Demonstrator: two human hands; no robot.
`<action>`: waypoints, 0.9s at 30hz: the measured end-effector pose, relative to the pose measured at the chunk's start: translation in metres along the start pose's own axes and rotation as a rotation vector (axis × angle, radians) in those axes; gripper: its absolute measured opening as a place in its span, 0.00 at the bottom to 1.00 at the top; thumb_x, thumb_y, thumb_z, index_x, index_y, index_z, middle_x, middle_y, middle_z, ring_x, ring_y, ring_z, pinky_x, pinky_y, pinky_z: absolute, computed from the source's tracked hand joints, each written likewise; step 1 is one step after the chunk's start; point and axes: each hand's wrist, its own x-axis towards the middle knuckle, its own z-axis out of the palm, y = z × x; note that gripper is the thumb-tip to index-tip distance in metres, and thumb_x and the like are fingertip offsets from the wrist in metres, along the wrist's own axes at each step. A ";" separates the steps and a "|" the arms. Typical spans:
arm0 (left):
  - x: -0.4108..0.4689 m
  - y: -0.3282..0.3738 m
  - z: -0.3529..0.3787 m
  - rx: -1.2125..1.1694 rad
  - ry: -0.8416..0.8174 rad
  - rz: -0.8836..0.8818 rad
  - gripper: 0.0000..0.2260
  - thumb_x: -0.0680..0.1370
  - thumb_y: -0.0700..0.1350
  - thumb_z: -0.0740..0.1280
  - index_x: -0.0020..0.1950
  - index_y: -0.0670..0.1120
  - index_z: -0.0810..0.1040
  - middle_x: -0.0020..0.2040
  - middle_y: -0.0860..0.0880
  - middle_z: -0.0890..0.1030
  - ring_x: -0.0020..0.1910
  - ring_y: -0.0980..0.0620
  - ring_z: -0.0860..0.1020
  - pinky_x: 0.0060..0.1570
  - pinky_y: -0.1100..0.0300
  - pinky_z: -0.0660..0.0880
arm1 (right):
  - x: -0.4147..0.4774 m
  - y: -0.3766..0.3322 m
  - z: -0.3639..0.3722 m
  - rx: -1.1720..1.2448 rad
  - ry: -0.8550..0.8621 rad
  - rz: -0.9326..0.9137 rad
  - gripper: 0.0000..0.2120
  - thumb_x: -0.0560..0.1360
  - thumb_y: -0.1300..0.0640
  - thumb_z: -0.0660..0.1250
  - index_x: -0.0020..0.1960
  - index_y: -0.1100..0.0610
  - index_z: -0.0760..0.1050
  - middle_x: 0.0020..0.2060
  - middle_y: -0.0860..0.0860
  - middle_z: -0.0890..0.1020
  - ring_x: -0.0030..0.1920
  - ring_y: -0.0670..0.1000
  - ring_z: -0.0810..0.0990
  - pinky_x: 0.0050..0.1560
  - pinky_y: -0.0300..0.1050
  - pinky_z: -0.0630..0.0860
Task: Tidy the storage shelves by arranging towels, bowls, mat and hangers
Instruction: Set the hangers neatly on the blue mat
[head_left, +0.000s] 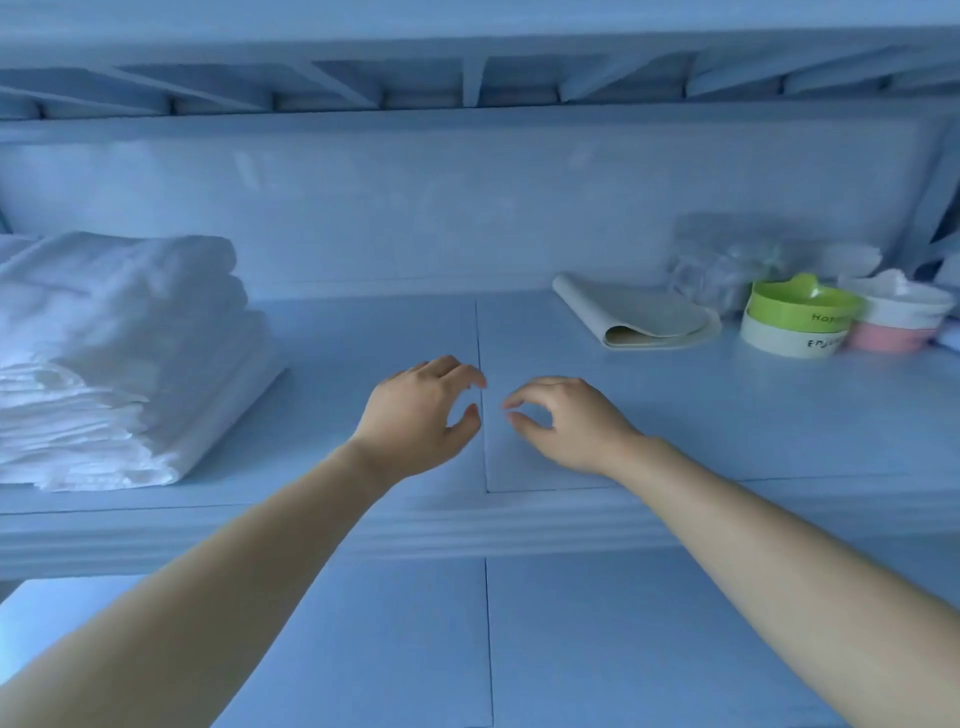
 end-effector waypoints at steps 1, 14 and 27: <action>0.010 0.013 0.010 -0.018 -0.015 -0.002 0.11 0.74 0.50 0.64 0.56 0.53 0.76 0.51 0.56 0.78 0.45 0.51 0.78 0.37 0.62 0.65 | -0.006 0.015 -0.008 -0.003 0.004 0.010 0.09 0.76 0.54 0.65 0.54 0.53 0.80 0.52 0.48 0.82 0.56 0.50 0.78 0.58 0.45 0.72; 0.121 0.136 0.110 -0.111 -0.115 0.037 0.11 0.75 0.51 0.62 0.57 0.56 0.74 0.52 0.58 0.77 0.39 0.56 0.71 0.36 0.63 0.65 | -0.056 0.170 -0.084 -0.034 0.064 0.119 0.08 0.74 0.56 0.65 0.51 0.54 0.81 0.51 0.48 0.83 0.54 0.50 0.79 0.56 0.46 0.73; 0.207 0.197 0.171 -0.268 -0.095 0.197 0.09 0.73 0.50 0.65 0.53 0.54 0.76 0.48 0.58 0.78 0.46 0.53 0.78 0.38 0.61 0.71 | -0.077 0.238 -0.133 -0.153 0.200 0.348 0.08 0.74 0.55 0.63 0.50 0.54 0.80 0.51 0.48 0.82 0.54 0.52 0.78 0.53 0.50 0.75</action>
